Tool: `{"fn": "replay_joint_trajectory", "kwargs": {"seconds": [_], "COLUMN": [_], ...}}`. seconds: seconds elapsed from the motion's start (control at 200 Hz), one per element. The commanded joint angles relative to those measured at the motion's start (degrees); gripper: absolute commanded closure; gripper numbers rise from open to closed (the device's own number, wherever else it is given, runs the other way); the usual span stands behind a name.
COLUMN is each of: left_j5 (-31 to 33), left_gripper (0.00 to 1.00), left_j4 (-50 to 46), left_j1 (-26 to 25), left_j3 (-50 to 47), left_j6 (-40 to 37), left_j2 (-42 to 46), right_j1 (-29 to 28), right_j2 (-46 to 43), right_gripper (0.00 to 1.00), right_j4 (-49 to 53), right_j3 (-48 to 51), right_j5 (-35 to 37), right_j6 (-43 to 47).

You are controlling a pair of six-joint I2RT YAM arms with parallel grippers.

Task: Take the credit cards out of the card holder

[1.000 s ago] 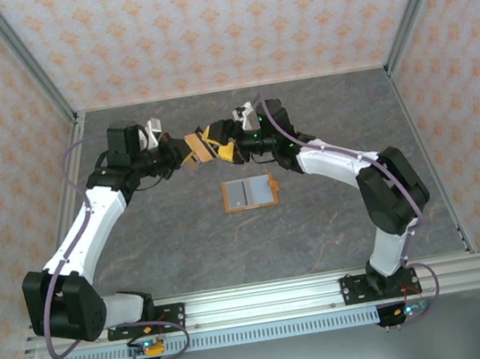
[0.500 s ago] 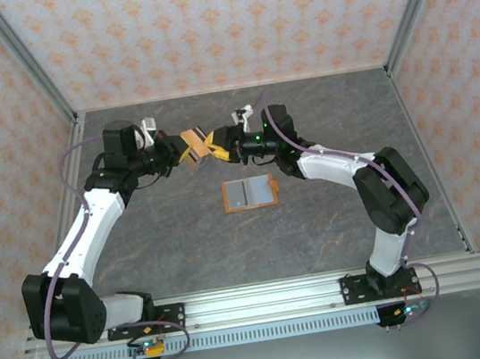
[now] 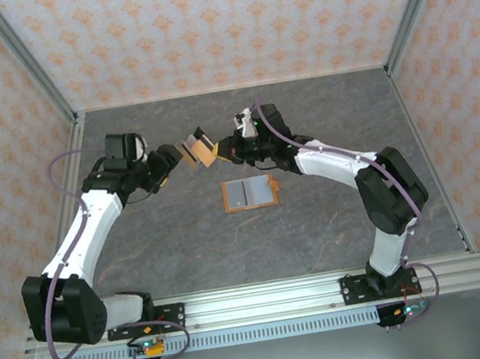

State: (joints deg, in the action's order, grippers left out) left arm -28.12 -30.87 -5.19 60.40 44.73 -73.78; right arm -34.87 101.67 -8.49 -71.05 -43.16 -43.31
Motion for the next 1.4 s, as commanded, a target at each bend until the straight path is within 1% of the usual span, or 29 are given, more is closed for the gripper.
{"fn": "replay_joint_trajectory", "kwargs": {"seconds": [0.0,0.11,0.295,0.45,0.661,0.911,1.206,1.311,1.391], "left_j5": [10.2,11.7,13.6,12.8,11.0,9.5,8.0,7.7,7.3], "left_gripper": [0.19,0.1,0.0,0.0,0.0,0.0,0.0,0.0,0.0], "left_j4": [-5.5,-5.2,-5.9,-6.4,-6.7,-6.4,-5.9,-5.8,-5.6], "left_j1": [3.3,5.4,6.6,7.0,7.4,7.5,7.5,7.5,7.5], "left_j3": [-2.9,-4.8,-5.6,-5.4,-5.4,-5.3,-5.4,-5.4,-5.5], "left_j6": [-5.0,-6.5,-9.5,-10.8,-11.7,-11.7,-11.6,-11.4,-11.5], "left_j2": [1.3,1.6,2.1,1.9,1.1,0.1,-0.6,-0.6,-0.8], "right_j1": [-2.7,-4.6,-8.2,-9.3,-9.8,-9.9,-9.9,-9.9,-9.9], "right_j2": [1.5,4.7,10.8,16.8,23.0,25.8,29.4,30.1,30.3], "right_gripper": [1.0,1.0,1.0,1.0,1.0,1.0,1.0,0.95,0.86], "right_j4": [11.9,14.1,16.7,15.9,16.3,16.0,18.5,19.5,20.6], "right_j3": [-5.5,-9.5,-17.6,-24.1,-30.7,-32.6,-36.4,-37.1,-37.7], "right_j5": [12.2,18.0,26.9,31.4,33.3,33.1,34.0,34.2,34.4], "right_j6": [14.5,20.2,29.3,33.2,36.8,37.9,38.2,38.2,37.7]}}
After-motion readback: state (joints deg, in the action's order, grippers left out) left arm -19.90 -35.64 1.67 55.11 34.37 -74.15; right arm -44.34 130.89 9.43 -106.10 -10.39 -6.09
